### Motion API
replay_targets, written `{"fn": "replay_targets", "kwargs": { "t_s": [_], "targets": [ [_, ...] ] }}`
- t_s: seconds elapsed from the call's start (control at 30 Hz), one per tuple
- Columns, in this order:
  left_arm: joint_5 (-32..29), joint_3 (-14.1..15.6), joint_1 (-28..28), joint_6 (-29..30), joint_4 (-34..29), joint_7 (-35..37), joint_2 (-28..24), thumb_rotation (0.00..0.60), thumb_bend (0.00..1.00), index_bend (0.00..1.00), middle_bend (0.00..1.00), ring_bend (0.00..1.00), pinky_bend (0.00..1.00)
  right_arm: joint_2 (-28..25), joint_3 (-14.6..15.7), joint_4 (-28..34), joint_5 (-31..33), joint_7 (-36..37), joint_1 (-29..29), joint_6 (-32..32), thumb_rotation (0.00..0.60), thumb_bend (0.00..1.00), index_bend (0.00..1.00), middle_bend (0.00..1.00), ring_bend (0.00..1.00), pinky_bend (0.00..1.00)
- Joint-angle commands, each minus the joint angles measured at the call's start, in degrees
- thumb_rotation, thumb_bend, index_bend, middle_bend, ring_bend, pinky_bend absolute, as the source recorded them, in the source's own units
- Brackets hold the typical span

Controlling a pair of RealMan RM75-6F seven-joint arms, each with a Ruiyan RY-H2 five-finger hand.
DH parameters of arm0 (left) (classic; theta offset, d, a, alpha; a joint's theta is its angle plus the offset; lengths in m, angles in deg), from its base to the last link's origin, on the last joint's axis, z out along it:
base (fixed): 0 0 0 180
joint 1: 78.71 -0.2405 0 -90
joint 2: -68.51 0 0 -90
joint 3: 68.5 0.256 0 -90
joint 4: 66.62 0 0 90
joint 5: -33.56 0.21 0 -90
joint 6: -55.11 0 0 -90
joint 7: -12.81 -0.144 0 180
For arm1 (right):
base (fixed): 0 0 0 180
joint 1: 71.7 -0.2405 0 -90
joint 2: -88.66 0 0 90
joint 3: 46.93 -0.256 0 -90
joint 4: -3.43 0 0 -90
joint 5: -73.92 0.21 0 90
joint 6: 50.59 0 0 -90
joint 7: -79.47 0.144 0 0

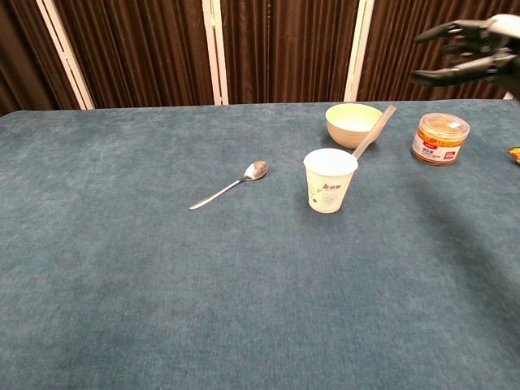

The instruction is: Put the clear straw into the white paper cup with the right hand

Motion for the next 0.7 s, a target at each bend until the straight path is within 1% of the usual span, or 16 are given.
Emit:
{"fn": "replay_targets", "kwargs": {
  "t_s": [0.03,0.17,0.23,0.27,0.3,0.37,0.43,0.53,0.7],
  "targets": [
    [0.0,0.0,0.0,0.1,0.0,0.0,0.0,0.600,0.17,0.00,0.00,0.00,0.00,-7.2,4.9,4.8,-4.1,-8.1,4.1,-3.1,0.600,0.17,0.24,0.00,0.00,0.00],
    [-0.1,0.0,0.0,0.1,0.0,0.0,0.1,0.600,0.16,0.00,0.00,0.00,0.00,-12.3,10.4,6.2,-10.1,-16.5,7.6,-7.3,0.600,0.11,0.17,0.00,0.00,0.00],
    [-0.1,0.0,0.0,0.0,0.0,-0.1,0.1,0.600,0.16,0.00,0.00,0.00,0.00,-13.8,13.2,5.1,-13.5,-21.7,9.4,-10.4,0.600,0.10,0.14,0.00,0.00,0.00],
    [-0.1,0.0,0.0,0.0,-0.1,-0.2,0.1,0.600,0.16,0.00,0.00,0.00,0.00,-14.1,13.9,4.8,-14.4,-23.2,10.0,-11.3,0.600,0.10,0.12,0.00,0.00,0.00],
    [-0.1,0.0,0.0,0.1,-0.1,-0.2,0.0,0.600,0.16,0.00,0.00,0.00,0.00,-14.8,15.9,3.8,-16.8,-27.3,11.4,-13.7,0.600,0.10,0.11,0.00,0.00,0.00],
    [-0.1,0.0,0.0,0.1,-0.1,-0.3,0.0,0.600,0.17,0.00,0.00,0.00,0.00,-15.5,17.9,3.1,-18.9,-31.7,13.0,-16.4,0.600,0.10,0.08,0.00,0.00,0.00],
    [-0.3,-0.1,0.0,0.1,-0.1,-0.3,0.0,0.600,0.17,0.00,0.00,0.00,0.00,-16.1,19.2,2.7,-19.8,-34.9,14.5,-18.5,0.600,0.10,0.06,0.00,0.00,0.00],
    [-0.5,-0.1,-0.1,0.0,-0.1,-0.3,0.1,0.600,0.17,0.00,0.00,0.00,0.00,-17.1,20.3,3.4,-19.7,-37.3,16.4,-20.5,0.600,0.10,0.02,0.00,0.00,0.00],
    [-0.4,0.0,-0.1,0.1,-0.2,-0.5,0.0,0.600,0.17,0.00,0.00,0.00,0.00,-17.8,20.6,3.7,-18.7,-38.6,17.3,-21.6,0.600,0.10,0.01,0.00,0.00,0.00]
  ]
}}
